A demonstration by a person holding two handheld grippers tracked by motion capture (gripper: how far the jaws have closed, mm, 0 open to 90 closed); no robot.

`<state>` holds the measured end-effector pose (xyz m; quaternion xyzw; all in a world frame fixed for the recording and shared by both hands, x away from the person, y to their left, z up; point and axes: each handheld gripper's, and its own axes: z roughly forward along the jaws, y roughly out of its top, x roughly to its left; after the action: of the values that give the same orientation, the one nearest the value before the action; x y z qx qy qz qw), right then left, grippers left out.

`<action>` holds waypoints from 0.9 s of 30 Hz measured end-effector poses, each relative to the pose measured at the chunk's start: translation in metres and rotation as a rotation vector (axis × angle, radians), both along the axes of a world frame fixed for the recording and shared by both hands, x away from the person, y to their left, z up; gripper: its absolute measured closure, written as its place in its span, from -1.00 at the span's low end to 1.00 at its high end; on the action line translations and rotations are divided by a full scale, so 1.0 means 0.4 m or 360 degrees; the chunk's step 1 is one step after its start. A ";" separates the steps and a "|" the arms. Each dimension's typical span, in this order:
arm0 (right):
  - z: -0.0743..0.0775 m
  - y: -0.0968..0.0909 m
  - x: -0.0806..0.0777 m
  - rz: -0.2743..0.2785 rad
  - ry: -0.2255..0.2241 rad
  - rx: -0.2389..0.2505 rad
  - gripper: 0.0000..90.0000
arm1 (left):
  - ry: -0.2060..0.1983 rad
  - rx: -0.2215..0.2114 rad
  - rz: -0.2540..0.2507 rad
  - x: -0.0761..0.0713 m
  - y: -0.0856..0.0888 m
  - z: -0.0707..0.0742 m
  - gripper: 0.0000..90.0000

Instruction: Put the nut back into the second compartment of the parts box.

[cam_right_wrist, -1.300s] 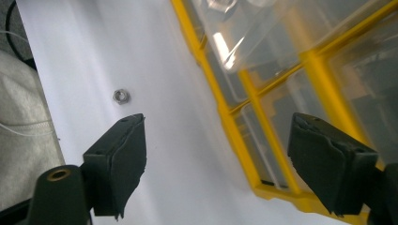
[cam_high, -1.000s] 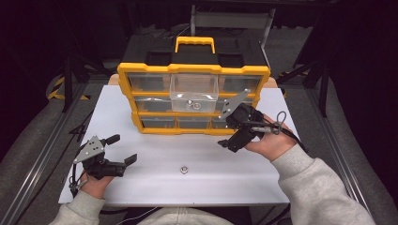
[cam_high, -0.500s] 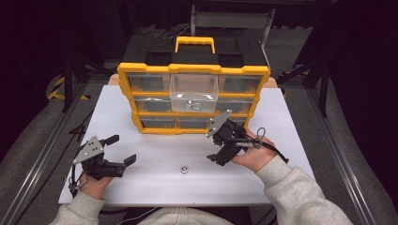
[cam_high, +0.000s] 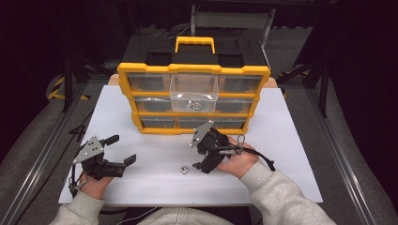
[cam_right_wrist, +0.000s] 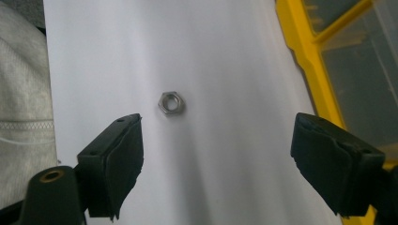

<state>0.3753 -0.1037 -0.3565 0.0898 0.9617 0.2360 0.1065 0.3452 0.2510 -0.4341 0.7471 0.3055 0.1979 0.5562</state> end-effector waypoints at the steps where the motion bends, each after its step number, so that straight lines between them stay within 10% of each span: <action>1: -0.010 0.009 0.001 0.0007 0.0006 0.0013 -0.60 | 0.0000 -0.0001 0.0000 0.000 0.000 0.000 -0.97; 17: -0.118 0.080 0.017 0.0072 0.0138 0.0006 -0.50 | 0.0000 -0.0010 0.0001 0.001 0.000 -0.001 -0.97; 27: -0.175 0.113 0.013 0.0140 0.0223 -0.0069 -0.05 | -0.0001 -0.0013 -0.0001 0.001 0.001 -0.001 -0.97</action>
<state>0.3807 -0.0584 -0.4265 0.0614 0.9747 0.2127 0.0304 0.3457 0.2514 -0.4345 0.7450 0.3058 0.1968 0.5593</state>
